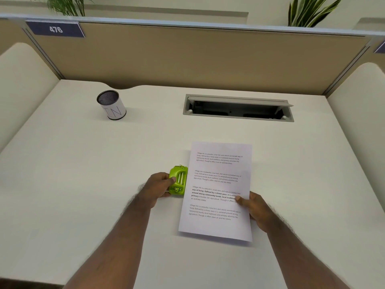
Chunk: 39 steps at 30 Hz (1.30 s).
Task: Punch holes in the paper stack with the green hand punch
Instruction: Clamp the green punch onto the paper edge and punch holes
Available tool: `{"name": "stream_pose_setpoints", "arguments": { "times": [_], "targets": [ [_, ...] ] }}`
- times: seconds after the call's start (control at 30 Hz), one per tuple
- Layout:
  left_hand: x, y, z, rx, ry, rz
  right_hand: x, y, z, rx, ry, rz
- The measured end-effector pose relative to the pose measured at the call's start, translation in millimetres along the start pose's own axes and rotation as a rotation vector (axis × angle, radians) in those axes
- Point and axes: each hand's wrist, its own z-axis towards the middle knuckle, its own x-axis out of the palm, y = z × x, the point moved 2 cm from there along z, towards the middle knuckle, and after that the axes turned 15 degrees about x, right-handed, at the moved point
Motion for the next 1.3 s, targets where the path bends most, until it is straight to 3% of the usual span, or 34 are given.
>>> {"name": "stream_pose_setpoints", "arguments": {
  "times": [0.83,1.3],
  "targets": [
    [30.2,-4.2,-12.7,0.029,-0.006,-0.017,3.2,-0.2,4.1,-0.003,0.013,-0.009],
    [30.6,-11.5,-3.4,-0.194,0.006,-0.144,4.1,0.2,8.2,-0.051,0.014,-0.021]
  ]
}}
